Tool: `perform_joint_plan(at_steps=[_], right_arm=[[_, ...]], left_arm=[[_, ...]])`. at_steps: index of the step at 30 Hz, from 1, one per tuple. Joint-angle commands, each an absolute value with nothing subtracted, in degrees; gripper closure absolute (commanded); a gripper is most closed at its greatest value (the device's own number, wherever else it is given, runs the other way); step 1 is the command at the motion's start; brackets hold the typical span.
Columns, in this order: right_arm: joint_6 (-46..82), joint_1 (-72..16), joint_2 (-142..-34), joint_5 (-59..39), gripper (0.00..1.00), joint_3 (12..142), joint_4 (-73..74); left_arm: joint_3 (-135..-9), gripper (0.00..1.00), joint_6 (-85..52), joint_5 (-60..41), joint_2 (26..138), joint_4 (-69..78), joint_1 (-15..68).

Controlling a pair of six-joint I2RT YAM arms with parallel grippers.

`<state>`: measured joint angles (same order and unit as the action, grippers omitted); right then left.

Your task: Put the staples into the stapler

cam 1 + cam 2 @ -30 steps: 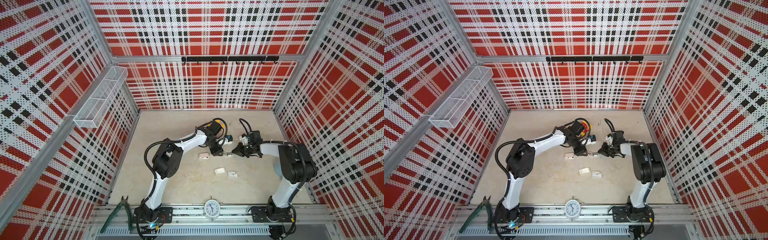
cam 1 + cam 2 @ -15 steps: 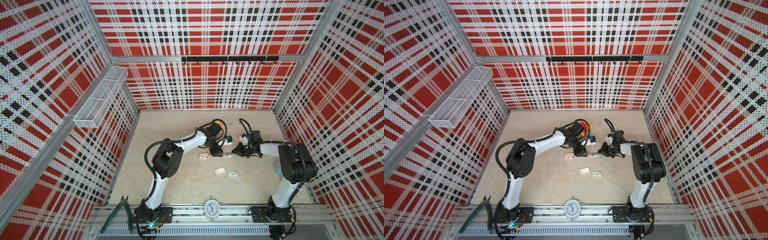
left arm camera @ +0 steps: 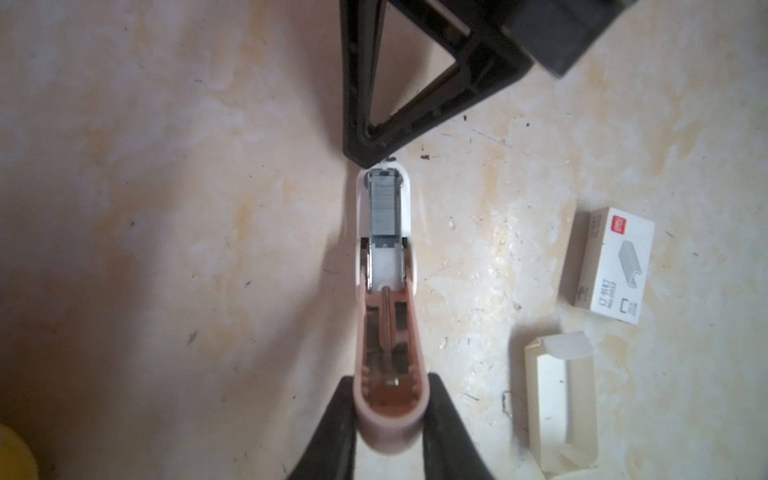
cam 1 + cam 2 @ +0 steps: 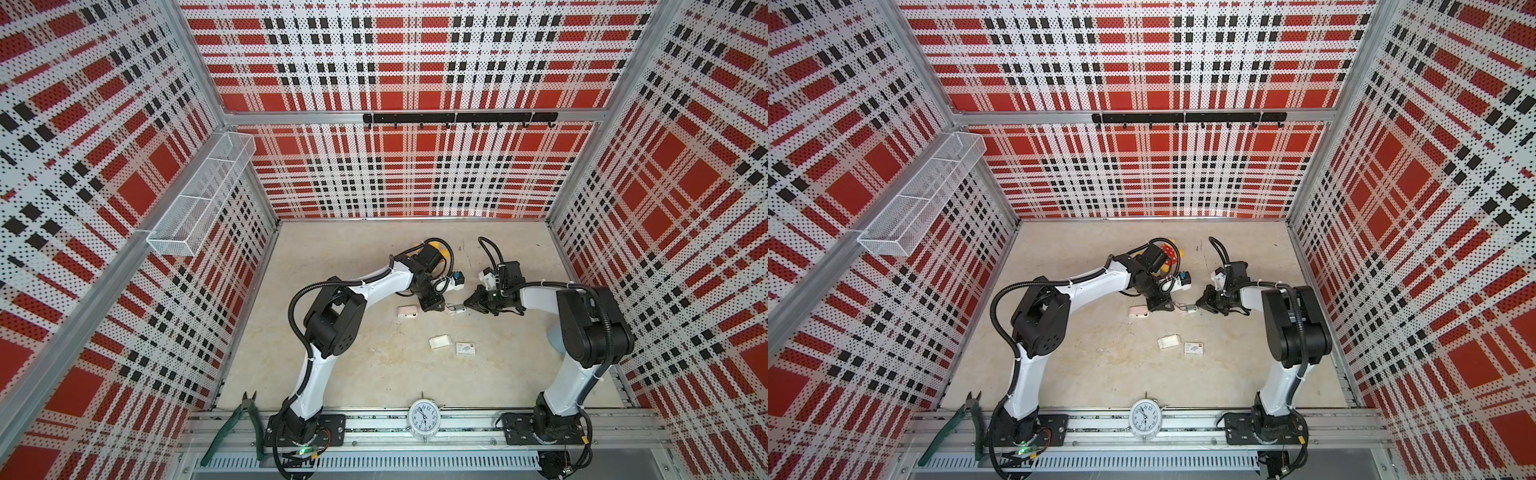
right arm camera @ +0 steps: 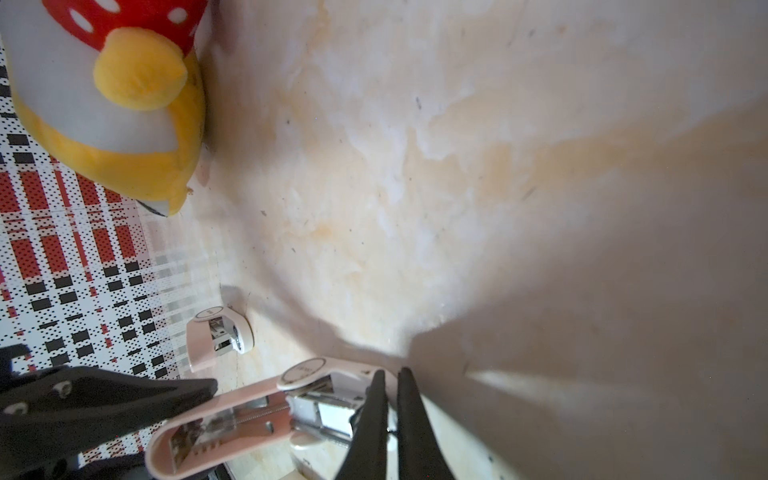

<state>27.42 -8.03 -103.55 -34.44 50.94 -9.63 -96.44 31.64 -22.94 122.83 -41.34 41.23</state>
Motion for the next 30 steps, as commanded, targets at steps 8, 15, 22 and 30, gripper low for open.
perform_joint_plan(at_steps=[8,15,22,30], right_arm=[[25.9,-8.3,-104.2,-33.8,0.92,51.8,-9.4],[25.9,-8.3,-103.9,-34.0,0.92,51.7,-9.4],[25.9,-8.4,-103.8,-34.2,0.93,51.4,-9.3],[25.9,-8.3,-102.6,-31.2,0.88,51.9,-10.6]], left_arm=[[-97.4,0.75,31.5,-24.3,120.5,-40.8,42.0],[-99.5,0.77,33.5,-21.8,122.0,-42.0,43.6],[-103.2,0.78,34.6,-20.9,124.0,-44.9,44.3],[-103.4,0.78,35.7,-19.2,125.3,-46.1,44.3]])
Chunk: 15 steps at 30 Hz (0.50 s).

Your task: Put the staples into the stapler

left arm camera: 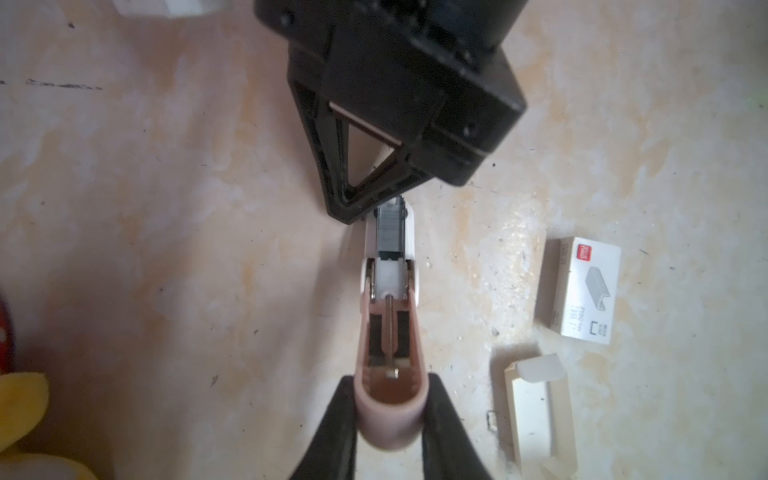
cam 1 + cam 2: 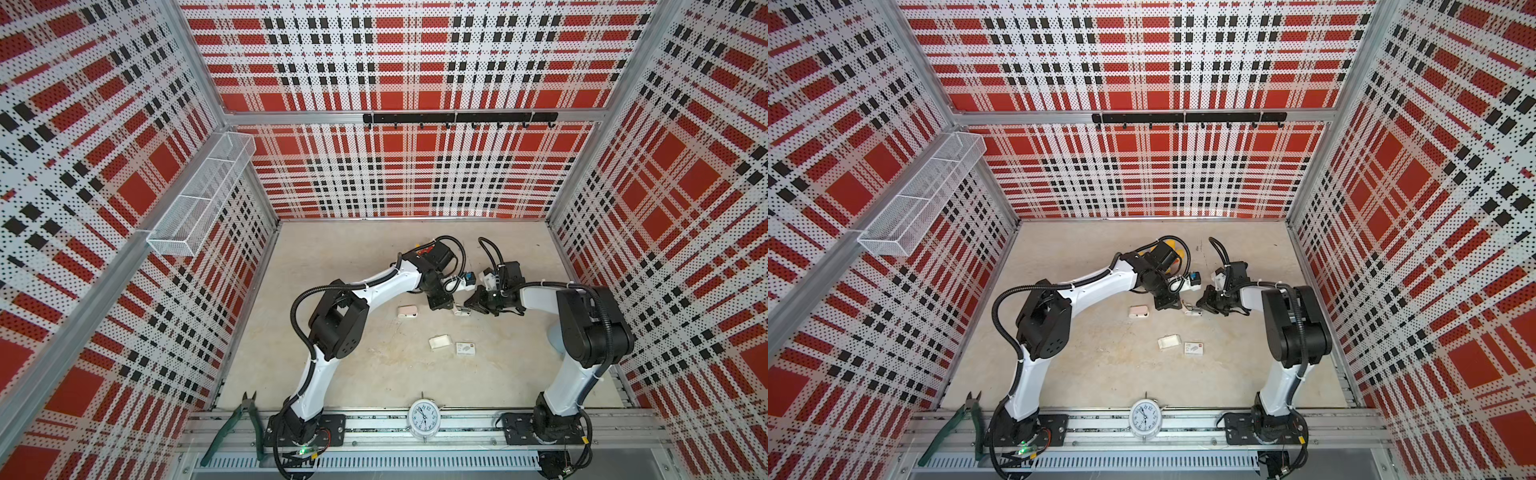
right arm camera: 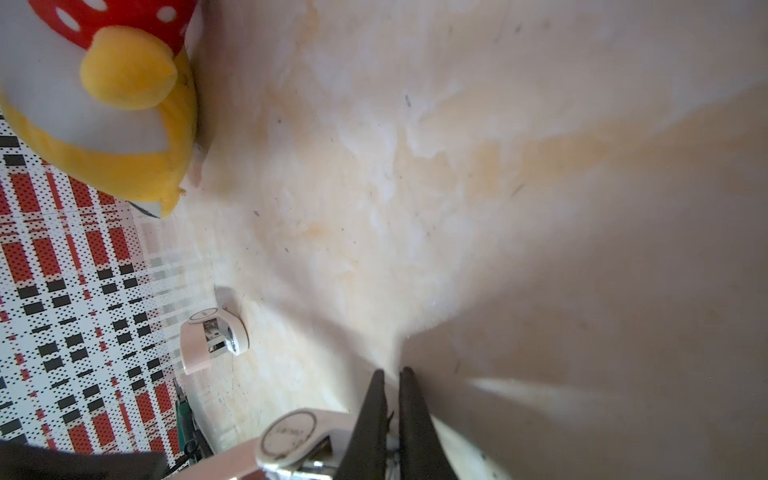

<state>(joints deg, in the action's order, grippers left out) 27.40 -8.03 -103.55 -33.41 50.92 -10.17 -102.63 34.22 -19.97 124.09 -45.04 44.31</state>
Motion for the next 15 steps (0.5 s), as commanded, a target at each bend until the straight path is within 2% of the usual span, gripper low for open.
perform_joint_plan(at_steps=[1,8,15], right_arm=[[25.9,-8.2,-102.3,-30.8,0.87,51.9,-10.7],[26.2,-6.0,-99.6,-30.2,0.87,51.8,-12.5],[25.9,-5.5,-98.3,-34.5,0.87,49.7,-12.7]], left_arm=[[-103.2,0.78,35.8,-18.9,125.2,-46.1,44.2],[-103.0,0.78,36.2,-18.9,125.0,-46.3,43.4],[-104.4,0.78,36.5,-18.6,126.3,-47.1,43.5]])
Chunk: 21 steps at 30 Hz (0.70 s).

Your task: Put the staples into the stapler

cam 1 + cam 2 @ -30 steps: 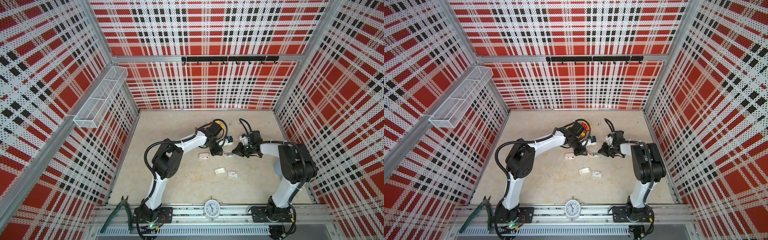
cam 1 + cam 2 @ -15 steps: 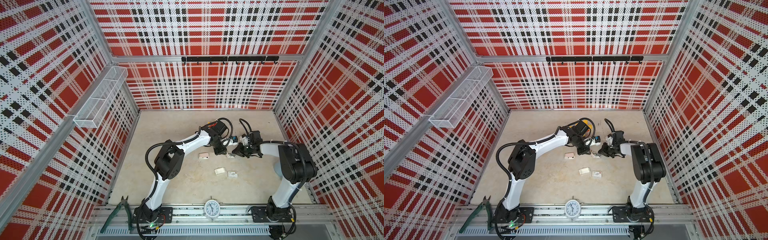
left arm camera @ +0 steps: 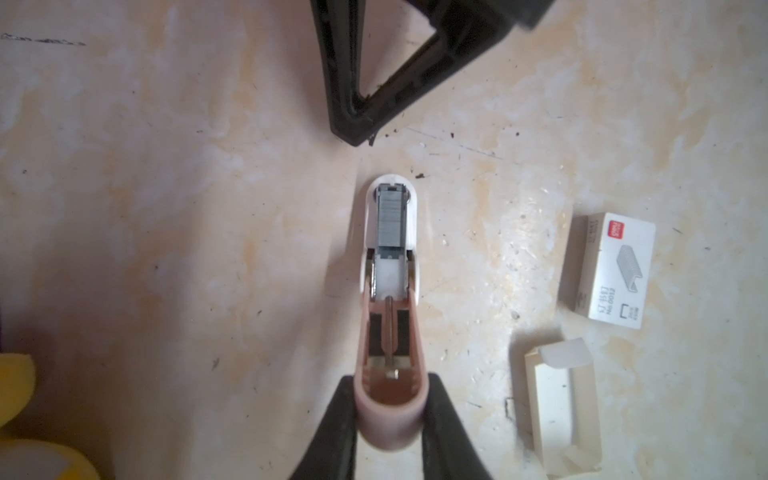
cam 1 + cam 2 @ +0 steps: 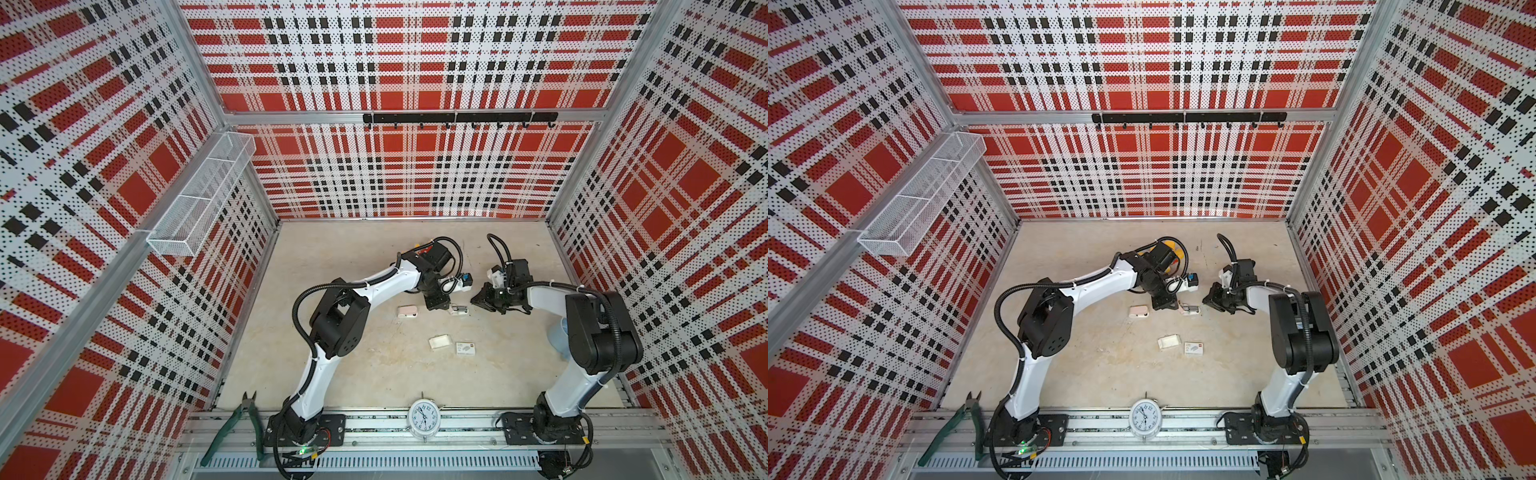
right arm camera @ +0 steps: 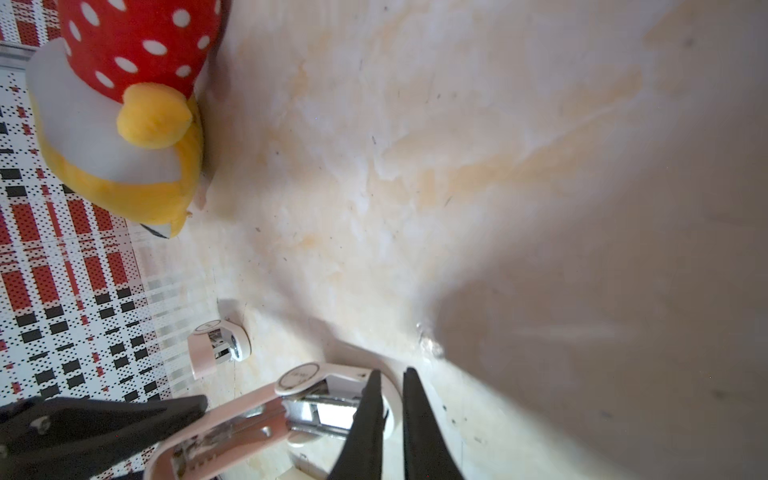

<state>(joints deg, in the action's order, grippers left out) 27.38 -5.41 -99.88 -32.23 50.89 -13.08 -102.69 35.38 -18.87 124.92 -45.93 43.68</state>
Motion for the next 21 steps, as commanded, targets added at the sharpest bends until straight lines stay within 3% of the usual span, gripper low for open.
perform_joint_plan(at_steps=[1,21], right_arm=[[25.9,-5.5,-98.4,-35.2,0.87,49.3,-12.1],[24.0,-5.7,-101.1,-35.6,0.89,47.8,-11.2]], left_arm=[[-104.7,0.78,36.6,-18.6,126.5,-47.2,43.6],[-107.5,0.78,37.3,-18.0,128.0,-49.5,44.3]])
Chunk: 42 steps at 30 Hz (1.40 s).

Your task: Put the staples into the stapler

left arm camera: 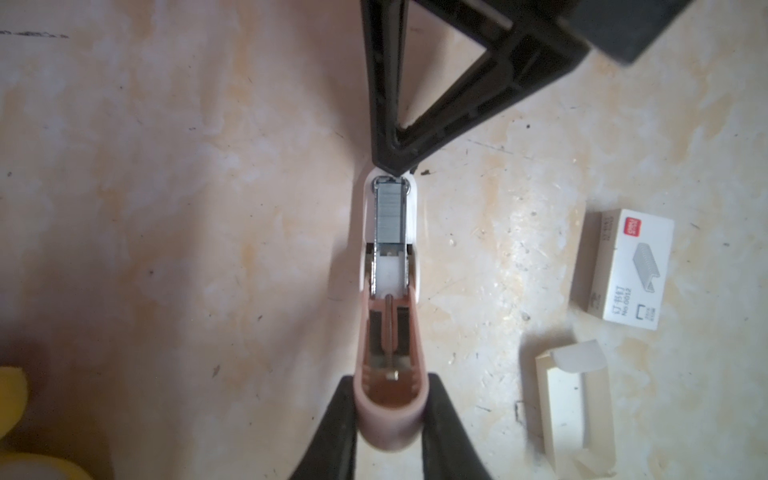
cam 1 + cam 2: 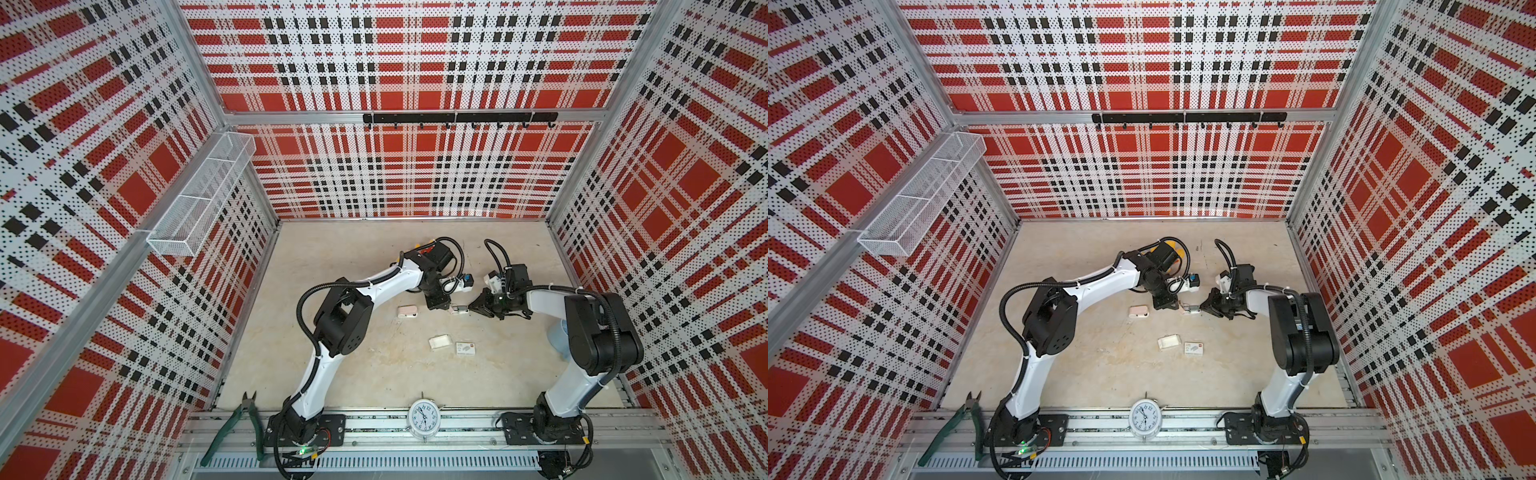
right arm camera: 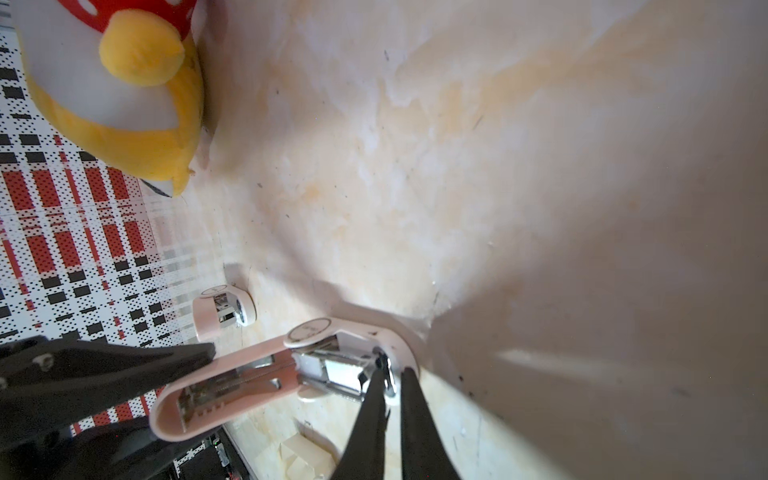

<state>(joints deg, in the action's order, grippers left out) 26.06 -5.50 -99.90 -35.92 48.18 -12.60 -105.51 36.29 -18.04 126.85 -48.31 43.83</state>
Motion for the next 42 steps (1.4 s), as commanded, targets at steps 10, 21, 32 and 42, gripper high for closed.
perform_joint_plan(at_steps=[10,21,32,42], right_arm=[[23.8,-5.7,-102.5,-35.4,0.89,48.0,-10.1],[23.1,-5.8,-103.0,-35.6,0.91,48.3,-10.5],[23.3,-6.3,-102.9,-35.4,0.91,48.2,-10.3],[23.5,-6.3,-102.7,-35.3,0.91,48.2,-10.1]], left_arm=[[-109.7,0.78,37.7,-17.8,129.4,-51.2,44.8],[-112.1,0.78,38.0,-17.6,131.1,-52.8,45.3],[-114.5,0.77,37.5,-18.2,132.7,-53.8,46.0],[-115.6,0.74,36.7,-18.7,133.4,-53.8,46.1]])
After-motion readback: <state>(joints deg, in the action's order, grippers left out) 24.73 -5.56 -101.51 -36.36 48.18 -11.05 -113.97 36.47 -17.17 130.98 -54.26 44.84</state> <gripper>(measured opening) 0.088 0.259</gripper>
